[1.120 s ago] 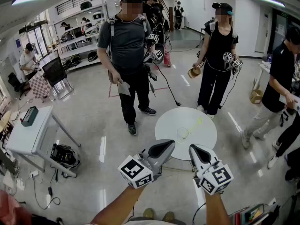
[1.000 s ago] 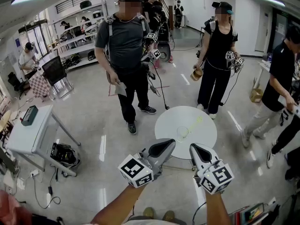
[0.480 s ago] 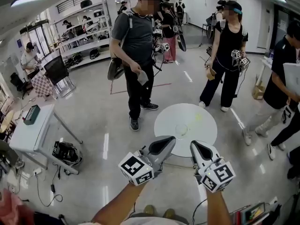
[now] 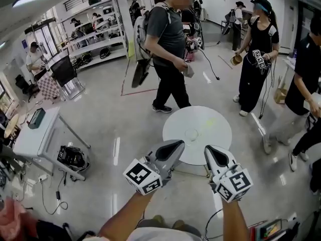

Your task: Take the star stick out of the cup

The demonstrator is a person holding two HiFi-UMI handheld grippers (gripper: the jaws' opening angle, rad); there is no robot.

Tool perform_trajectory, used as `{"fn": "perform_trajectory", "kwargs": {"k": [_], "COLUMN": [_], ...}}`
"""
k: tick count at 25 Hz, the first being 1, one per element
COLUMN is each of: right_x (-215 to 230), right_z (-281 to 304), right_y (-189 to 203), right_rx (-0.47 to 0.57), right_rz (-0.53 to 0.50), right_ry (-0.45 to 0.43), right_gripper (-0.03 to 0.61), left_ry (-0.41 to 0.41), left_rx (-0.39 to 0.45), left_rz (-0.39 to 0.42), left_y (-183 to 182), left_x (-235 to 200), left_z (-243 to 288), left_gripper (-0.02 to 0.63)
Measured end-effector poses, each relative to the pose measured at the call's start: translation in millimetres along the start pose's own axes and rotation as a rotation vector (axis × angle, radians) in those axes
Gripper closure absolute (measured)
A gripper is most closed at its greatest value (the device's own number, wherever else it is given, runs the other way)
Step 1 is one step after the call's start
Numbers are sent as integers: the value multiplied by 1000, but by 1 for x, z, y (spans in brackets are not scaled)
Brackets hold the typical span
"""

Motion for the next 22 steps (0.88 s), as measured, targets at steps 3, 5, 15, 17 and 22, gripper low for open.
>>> {"fn": "perform_trajectory", "kwargs": {"k": [3,5,15,17,22], "right_x": [2,7,35,39,52], "right_z": [-2,-2,7,14,37], "right_y": [5,10,38,44,63], "right_rx": [-3,-11,-56,-66,-109], "right_rz": [-1,-3,8,3,-27], "right_ry": [-14,-20,-7,-3,24], "right_gripper": [566,566,566,566,566], "left_ry": [-27,-39,-55,-52,-32], "left_rx": [11,16,4,4,2], "left_rz": [-8,-15,-13,-6,22], "left_y": [2,3,11,12,17], "left_x": [-2,-3,-26,-36,-65], "left_z": [1,5,33,36,49], "left_gripper": [598,598,598,598,598]}}
Point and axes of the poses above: the fingertips, and each gripper's own axes: z forward along the fingers, x to its right, y out of its underside, the point moved 2 cm from there along -z, backward along the fingers, and after that the axes turned 15 degrees about -z, right-handed, at the moved point
